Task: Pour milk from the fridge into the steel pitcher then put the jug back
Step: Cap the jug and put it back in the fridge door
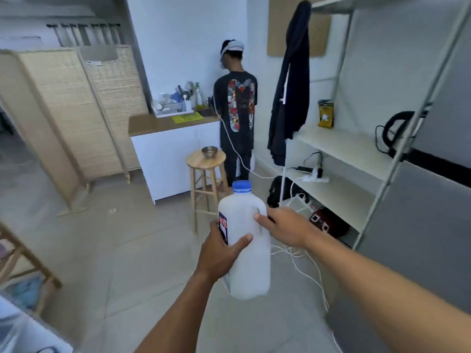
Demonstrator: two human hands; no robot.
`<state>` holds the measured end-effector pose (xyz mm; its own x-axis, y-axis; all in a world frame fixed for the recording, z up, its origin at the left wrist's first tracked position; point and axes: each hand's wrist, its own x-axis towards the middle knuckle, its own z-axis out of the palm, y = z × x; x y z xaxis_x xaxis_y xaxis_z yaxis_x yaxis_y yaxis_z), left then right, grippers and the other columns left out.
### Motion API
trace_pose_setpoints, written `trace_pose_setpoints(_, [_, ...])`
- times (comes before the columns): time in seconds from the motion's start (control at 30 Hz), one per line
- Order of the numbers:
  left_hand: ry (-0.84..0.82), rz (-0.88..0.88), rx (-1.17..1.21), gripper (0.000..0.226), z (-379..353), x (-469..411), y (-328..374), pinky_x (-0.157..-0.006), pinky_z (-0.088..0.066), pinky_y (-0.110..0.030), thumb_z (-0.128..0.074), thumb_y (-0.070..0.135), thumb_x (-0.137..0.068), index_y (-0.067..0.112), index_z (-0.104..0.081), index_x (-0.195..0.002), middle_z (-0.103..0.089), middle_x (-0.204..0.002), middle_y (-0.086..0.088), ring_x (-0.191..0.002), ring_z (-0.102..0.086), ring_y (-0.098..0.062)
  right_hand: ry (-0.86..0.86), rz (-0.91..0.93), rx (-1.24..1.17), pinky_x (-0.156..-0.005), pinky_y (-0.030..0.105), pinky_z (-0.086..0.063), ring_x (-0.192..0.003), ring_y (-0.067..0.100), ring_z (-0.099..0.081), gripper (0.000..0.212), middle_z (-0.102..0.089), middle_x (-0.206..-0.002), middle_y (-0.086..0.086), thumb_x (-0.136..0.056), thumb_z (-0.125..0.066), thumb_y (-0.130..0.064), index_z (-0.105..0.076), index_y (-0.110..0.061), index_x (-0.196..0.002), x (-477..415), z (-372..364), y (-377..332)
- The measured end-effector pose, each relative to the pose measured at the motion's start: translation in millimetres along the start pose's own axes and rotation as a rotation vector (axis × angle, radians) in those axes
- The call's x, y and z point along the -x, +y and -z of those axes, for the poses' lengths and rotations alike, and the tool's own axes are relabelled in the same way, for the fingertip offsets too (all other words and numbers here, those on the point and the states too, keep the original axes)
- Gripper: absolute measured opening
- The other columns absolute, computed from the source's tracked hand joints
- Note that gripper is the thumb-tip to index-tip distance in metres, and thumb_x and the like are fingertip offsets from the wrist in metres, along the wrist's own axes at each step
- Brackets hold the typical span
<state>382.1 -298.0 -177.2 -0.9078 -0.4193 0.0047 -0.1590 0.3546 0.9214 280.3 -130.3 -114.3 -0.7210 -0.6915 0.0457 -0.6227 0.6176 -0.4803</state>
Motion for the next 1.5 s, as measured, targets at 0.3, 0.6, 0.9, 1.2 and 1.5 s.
trace_pose_setpoints(0.3, [-0.326,-0.163,0.105,0.066,-165.1,-83.5,90.1,-0.090,-0.055,-0.037,-0.079,0.062,-0.062,0.038,-0.046,-0.114,-0.065,-0.115,0.018,-0.104,-0.066,-0.008,0.262,-0.384,-0.051,-0.075,0.039,-0.049,-0.073,0.020,-0.057,0.056,-0.060,-0.071,-0.002,-0.094,-0.019,-0.065,-0.053,-0.027,-0.072,52.3,97.0,135.7])
trace_pose_setpoints(0.6, [-0.526,-0.211,0.106,0.066,-248.3,-129.0,142.5,-0.090,-0.056,-0.047,-0.078,0.065,-0.059,0.039,-0.046,-0.109,-0.066,-0.108,0.015,-0.099,-0.068,-0.012,0.612,-0.685,-0.055,-0.063,0.035,-0.047,-0.065,0.019,-0.055,0.050,-0.058,-0.069,-0.001,-0.098,-0.032,-0.054,-0.052,-0.017,-0.070,77.0,140.4,196.3])
trace_pose_setpoints(0.9, [-0.510,-0.338,-0.023,0.073,-285.0,-188.1,162.2,-0.077,-0.047,-0.032,-0.078,0.063,-0.063,0.027,-0.042,-0.115,-0.060,-0.107,0.012,-0.093,-0.060,-0.019,0.830,-0.962,0.288,-0.109,0.037,-0.036,-0.130,0.024,-0.036,0.043,-0.041,-0.138,0.006,-0.100,-0.038,-0.019,-0.040,-0.009,-0.141,35.7,160.7,233.2])
trace_pose_setpoints(1.2, [-0.648,-0.377,-0.070,0.069,-312.1,-250.6,156.7,-0.070,-0.047,-0.031,-0.079,0.063,-0.064,0.023,-0.042,-0.107,-0.061,-0.102,0.009,-0.088,-0.061,-0.020,0.669,-1.284,0.333,-0.115,0.036,-0.026,-0.134,0.027,-0.032,0.045,-0.037,-0.144,0.010,-0.101,-0.039,-0.018,-0.035,-0.003,-0.143,5.2,164.8,263.7])
trace_pose_setpoints(1.5, [-0.730,-0.363,-0.060,0.072,-320.2,-259.4,149.5,-0.056,-0.036,-0.023,-0.079,0.063,-0.065,0.022,-0.044,-0.113,-0.060,-0.103,0.008,-0.086,-0.059,-0.017,0.631,-1.411,0.553,-0.103,0.034,-0.033,-0.117,0.028,-0.046,0.032,-0.051,-0.127,0.010,-0.099,-0.041,-0.023,-0.049,-0.009,-0.127,-9.9,168.7,278.8])
